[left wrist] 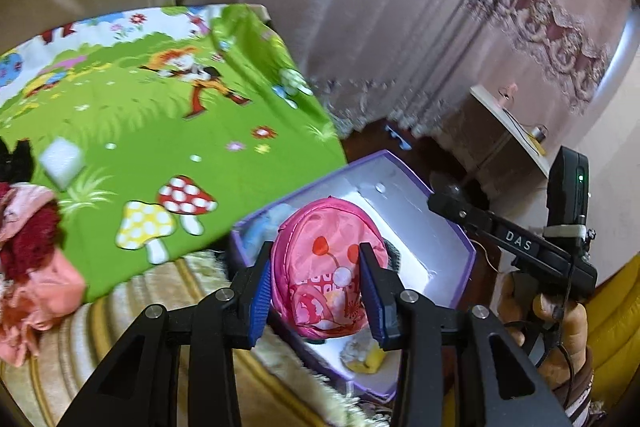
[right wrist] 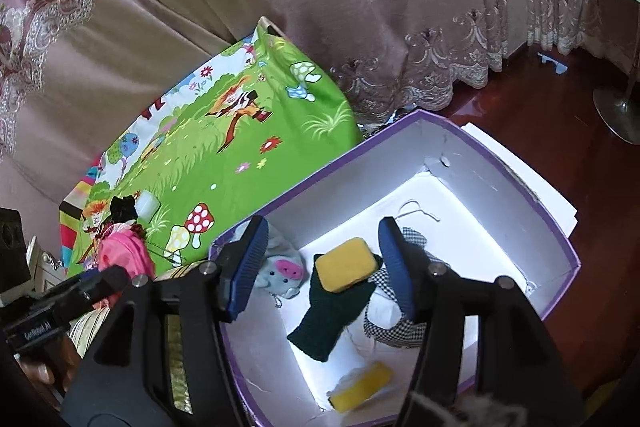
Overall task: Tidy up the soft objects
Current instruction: 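Carry the pouch and sock over the purple-rimmed box and open both grippers, then move both grippers back over the pile of soft items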
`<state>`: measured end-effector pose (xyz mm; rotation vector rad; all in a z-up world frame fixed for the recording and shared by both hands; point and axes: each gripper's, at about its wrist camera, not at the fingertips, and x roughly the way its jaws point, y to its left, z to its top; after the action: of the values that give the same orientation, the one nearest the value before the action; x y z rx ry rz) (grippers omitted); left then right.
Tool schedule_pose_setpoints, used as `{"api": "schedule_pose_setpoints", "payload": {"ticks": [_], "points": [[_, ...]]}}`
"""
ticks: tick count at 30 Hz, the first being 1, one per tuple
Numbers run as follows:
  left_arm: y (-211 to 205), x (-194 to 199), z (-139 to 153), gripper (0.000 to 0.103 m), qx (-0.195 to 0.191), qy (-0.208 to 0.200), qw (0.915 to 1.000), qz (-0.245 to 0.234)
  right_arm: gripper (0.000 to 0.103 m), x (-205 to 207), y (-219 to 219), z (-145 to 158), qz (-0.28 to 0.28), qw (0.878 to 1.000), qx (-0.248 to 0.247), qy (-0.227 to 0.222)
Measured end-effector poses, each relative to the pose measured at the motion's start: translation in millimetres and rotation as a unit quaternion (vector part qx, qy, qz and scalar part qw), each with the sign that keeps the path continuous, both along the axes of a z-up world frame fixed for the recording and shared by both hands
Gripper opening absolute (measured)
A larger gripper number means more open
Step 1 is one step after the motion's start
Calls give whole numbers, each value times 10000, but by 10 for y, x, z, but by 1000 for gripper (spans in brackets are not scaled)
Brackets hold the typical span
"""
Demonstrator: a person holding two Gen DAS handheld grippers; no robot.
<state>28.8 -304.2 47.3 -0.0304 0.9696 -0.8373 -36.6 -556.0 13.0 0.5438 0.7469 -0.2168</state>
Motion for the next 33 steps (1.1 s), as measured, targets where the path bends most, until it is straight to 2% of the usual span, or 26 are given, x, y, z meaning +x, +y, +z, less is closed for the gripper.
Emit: {"api": "schedule_pose_setpoints", "payload": {"ticks": [4,6,9,17,24,33], "points": [[-169,3,-90,46,148,57,9998,-114,63,-39,-53,-25,-66,10000,27,-3],[-219,48,-139,56,250,118,9996,-64,63,-40,-64,-48,-64,10000,59,13],[-226,106,-172,63,275,173,9995,24,63,-38,-66,-79,-48,9999,89,33],[-49,222,-201,64,254,229,9988,336,64,-2,-28,-152,40,9998,139,114],[282,440,-117,64,118,189,9959,873,64,100,101,-203,265,9994,91,219],[763,680,-29,64,9,107,9899,1416,65,495,542,-432,947,9924,-261,743]]}}
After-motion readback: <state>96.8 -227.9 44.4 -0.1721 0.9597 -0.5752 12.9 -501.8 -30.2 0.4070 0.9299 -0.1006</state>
